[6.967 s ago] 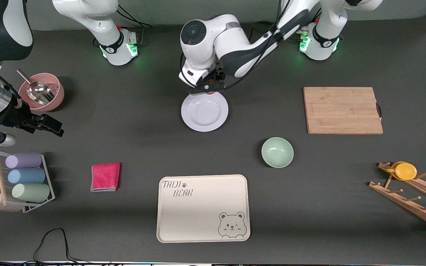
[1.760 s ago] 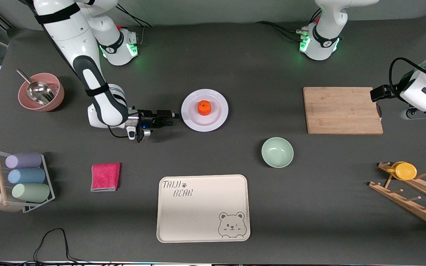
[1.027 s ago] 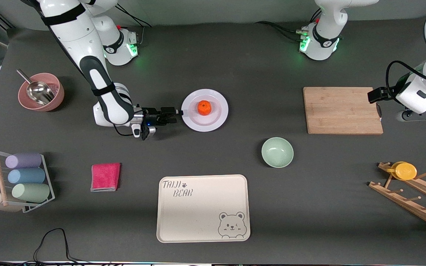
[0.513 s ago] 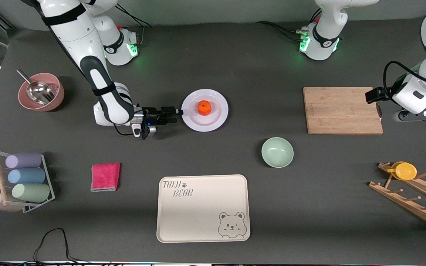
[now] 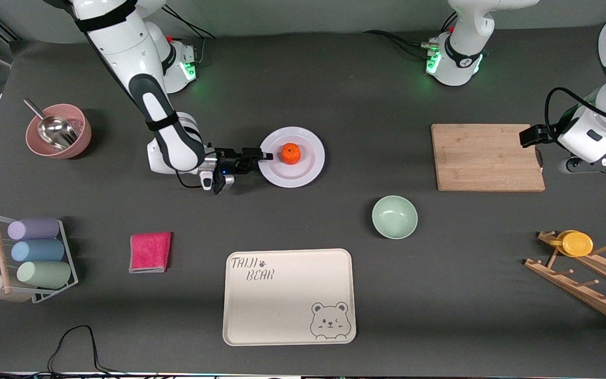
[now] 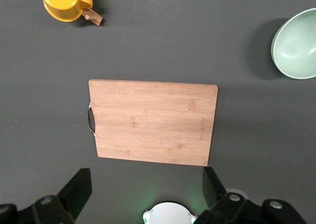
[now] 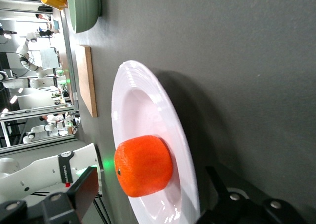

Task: Place orange and plate with both arms
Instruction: 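Grip the plate rim with the right gripper and lift it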

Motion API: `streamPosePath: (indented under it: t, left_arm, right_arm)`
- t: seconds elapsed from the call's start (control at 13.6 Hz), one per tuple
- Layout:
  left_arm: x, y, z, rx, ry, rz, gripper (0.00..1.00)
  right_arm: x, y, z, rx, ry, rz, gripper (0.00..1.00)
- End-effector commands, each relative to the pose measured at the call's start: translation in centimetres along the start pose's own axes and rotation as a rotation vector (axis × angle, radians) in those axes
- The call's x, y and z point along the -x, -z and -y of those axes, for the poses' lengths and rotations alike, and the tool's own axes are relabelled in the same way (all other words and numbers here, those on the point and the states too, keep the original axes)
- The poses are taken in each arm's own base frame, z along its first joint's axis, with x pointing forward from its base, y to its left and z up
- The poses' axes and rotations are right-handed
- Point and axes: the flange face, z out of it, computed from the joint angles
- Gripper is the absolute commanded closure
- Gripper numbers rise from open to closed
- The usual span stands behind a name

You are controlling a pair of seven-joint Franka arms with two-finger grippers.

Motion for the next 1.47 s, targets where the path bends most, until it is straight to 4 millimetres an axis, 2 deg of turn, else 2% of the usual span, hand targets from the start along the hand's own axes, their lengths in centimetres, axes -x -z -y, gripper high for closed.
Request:
streamPosePath:
  t: [0.0, 0.15, 0.22, 0.37, 0.44, 0.51, 0.81, 1.25, 1.39]
  left_arm:
    - [0.2, -0.1, -0.2, -0.013, -0.002, -0.011, 0.0]
    - [0.2, -0.1, -0.2, -0.013, -0.002, -0.011, 0.0]
    - [0.2, -0.2, -0.3, -0.013, -0.003, -0.01, 0.0]
    - [0.2, -0.2, -0.3, -0.013, -0.003, -0.01, 0.0]
    - [0.2, -0.1, -0.3, -0.013, -0.003, -0.011, 0.0]
    - [0.2, -0.2, -0.3, -0.013, -0.003, -0.01, 0.0]
    - [0.2, -0.1, -0.3, -0.013, -0.003, -0.011, 0.0]
    - [0.2, -0.1, -0.6, -0.014, -0.009, -0.012, 0.0]
    - [0.2, -0.2, -0.6, -0.014, -0.009, -0.011, 0.0]
  right_arm:
    - [0.0, 0.3, -1.1, 0.003, 0.031, -0.027, 0.11]
    - [0.1, 0.2, -1.5, 0.004, 0.034, -0.025, 0.19]
    - [0.0, 0.3, -1.3, 0.003, 0.041, -0.027, 0.29]
    - [0.0, 0.2, -1.4, 0.003, 0.041, -0.024, 0.75]
    - [-0.1, 0.2, -1.4, 0.003, 0.044, -0.024, 0.93]
    - [-0.2, 0.4, -1.4, 0.004, 0.044, -0.026, 1.0]
    - [-0.8, 0.6, -1.2, 0.0, -0.009, -0.033, 1.0]
    - [-4.7, 1.2, 3.2, -0.043, -0.085, -0.072, 1.0]
    - [-6.4, 1.8, 5.5, -0.066, -0.089, -0.091, 1.0]
